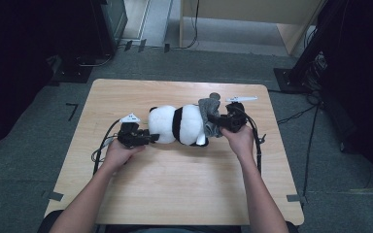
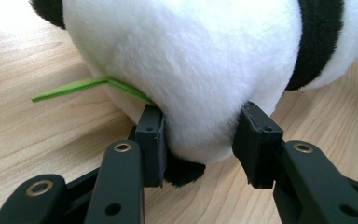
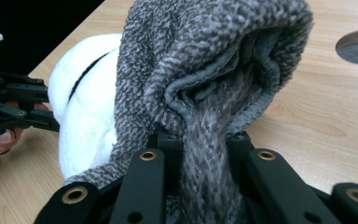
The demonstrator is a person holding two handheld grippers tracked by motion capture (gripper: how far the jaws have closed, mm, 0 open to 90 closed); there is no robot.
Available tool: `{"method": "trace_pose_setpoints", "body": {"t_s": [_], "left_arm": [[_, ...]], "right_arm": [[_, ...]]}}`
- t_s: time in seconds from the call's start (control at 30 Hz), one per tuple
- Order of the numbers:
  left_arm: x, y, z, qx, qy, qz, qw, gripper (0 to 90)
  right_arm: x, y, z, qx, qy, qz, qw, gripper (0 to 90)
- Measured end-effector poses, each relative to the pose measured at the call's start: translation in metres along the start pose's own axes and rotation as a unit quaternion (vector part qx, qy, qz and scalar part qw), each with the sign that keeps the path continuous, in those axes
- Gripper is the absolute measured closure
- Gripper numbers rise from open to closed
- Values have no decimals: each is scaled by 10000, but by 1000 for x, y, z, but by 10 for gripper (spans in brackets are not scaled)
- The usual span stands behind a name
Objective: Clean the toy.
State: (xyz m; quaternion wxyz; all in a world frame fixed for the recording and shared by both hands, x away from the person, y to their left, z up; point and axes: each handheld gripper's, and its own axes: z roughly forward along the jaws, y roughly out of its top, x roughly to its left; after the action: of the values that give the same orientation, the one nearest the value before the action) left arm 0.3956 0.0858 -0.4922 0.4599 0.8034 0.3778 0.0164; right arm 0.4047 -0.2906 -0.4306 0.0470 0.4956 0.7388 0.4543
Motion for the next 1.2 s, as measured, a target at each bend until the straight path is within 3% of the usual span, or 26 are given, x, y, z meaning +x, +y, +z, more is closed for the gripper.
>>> {"method": "trace_pose_setpoints", "body": {"t_s": [0.23,0.33,0.5,0.73,0.97,1.1,1.2], "left_arm": [[0,1,0,-73,-44,-46,10000,580],[1,1,0,-91,-60,-55,9999,580],[2,1,1,-104,-59,-54,9999,580],[4,1,0,-93,-26,-83,9999,580],[6,0,0,-94,-74,-108,9999,579],[5,0,0,-105,-60,-90,9999,579],[4,0,0,-112,-33,-57,9999,579]], "right_arm": [[-6,-8,7,-24,-90,41,9999,762],[-9,-13,11,-16,-332,4,9994,763],[-13,-19,16,25,-338,87,9994,763],[-18,-30,28,248,-275,341,9987,764],[-21,-39,43,638,-331,410,9966,763],[-22,-43,48,682,-386,383,9962,764],[-23,-48,53,955,-542,303,9935,766]]}}
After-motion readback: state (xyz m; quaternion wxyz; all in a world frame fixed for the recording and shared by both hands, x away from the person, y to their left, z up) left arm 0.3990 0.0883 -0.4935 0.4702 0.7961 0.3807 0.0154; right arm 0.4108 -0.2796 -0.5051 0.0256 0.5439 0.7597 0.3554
